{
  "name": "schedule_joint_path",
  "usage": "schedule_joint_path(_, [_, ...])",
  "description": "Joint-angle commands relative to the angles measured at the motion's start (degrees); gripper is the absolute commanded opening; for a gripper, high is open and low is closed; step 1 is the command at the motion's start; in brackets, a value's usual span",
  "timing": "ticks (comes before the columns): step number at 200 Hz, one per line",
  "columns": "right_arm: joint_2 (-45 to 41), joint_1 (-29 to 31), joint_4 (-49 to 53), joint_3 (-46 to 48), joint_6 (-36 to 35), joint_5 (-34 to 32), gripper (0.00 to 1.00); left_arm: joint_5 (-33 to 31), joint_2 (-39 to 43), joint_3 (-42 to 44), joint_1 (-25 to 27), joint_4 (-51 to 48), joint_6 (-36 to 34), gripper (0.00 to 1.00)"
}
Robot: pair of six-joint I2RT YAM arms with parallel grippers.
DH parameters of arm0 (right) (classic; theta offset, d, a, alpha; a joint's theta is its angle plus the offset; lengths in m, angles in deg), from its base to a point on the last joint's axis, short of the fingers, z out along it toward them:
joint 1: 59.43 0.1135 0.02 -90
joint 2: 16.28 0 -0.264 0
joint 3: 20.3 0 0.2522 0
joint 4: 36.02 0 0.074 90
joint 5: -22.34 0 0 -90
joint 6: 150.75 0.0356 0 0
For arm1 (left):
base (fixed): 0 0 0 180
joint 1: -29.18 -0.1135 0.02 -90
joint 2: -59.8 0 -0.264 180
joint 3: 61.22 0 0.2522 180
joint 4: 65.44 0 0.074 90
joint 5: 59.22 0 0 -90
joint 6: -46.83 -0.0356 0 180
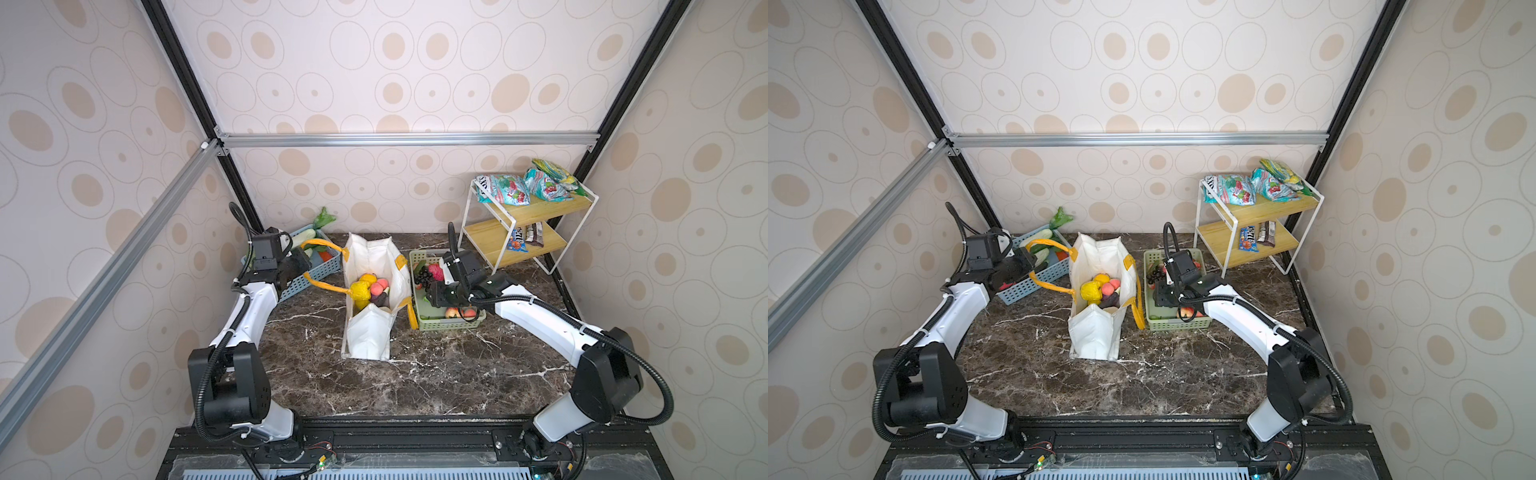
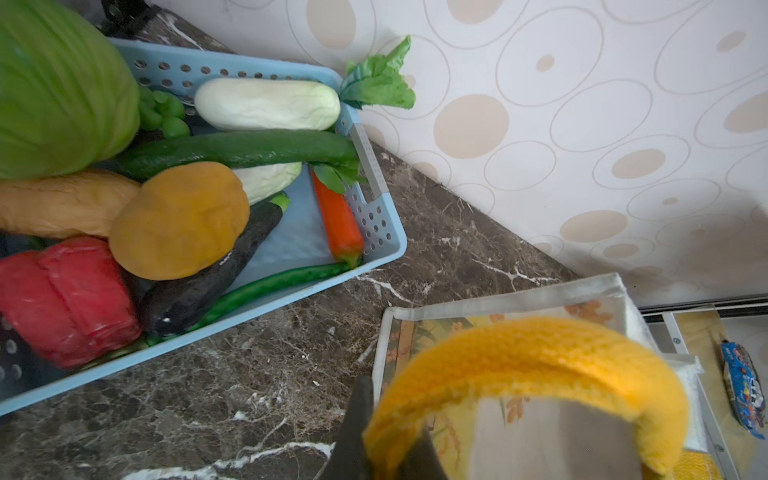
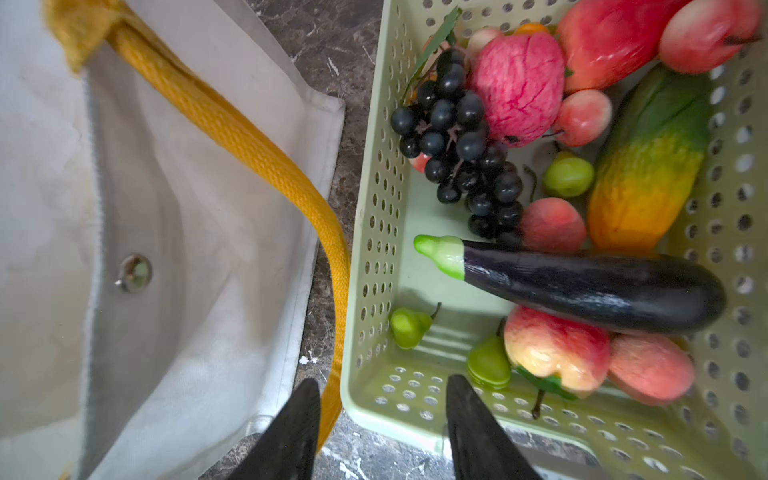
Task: Place the food into the grocery bag and tie it
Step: 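Move the right gripper to the yellow handle farthest from the left gripper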
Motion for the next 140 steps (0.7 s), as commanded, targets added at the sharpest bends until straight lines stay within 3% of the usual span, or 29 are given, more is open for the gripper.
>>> schedule_joint_path(1, [3.7,1.0,-2.5,-0.3,1.5,2.6,0.52,0.9,1.9,-1.0,-1.7,0.1,0.0,0.03])
schedule_joint_path(45, [10.5,3.6,-4.3,-4.6,2.6,5.1,0.52,0.8,2.5,-0.1,-4.0,0.5,0.5,0.03])
schedule_joint_path(140, [14.4,7.1,-5.1,-8.4,4.5,6.4,0.54,-1.1,4.7,1.0,-10.2,3.1,3.8,0.02])
